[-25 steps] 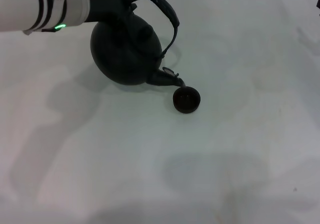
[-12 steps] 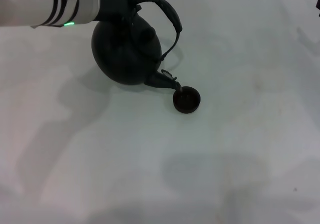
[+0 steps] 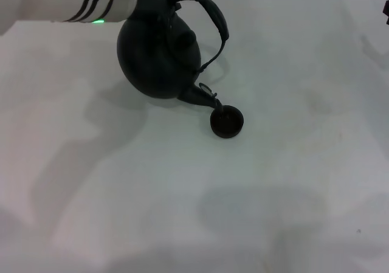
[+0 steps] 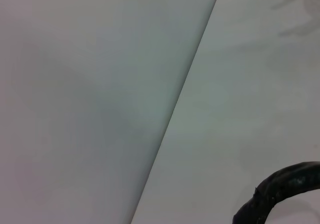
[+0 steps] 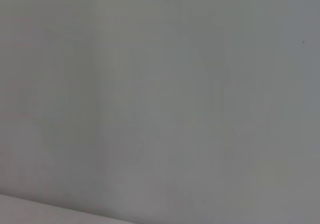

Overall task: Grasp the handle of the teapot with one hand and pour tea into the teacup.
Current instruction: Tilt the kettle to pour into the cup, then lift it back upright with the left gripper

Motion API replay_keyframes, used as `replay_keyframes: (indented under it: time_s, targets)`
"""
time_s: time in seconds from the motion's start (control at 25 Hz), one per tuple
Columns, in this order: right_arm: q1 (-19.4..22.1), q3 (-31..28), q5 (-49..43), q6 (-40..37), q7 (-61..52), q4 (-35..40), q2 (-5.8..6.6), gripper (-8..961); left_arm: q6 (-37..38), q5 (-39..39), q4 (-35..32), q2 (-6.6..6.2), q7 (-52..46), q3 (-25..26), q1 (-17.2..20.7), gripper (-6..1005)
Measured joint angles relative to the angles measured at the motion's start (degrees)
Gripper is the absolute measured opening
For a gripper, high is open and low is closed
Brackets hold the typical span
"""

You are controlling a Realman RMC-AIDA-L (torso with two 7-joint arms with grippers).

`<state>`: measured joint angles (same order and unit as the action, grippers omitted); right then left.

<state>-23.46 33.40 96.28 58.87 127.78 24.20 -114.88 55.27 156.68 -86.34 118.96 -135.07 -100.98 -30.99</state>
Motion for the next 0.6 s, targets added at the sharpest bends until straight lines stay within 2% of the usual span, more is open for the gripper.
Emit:
replay_keyframes:
  time_s: [0.6]
  targets:
    - [0.2, -0.2, 1.4, 0.0, 1.4, -1.4, 0.01, 860, 0.0, 5.5, 0.2, 0.04, -2.6, -5.0, -2.0, 128]
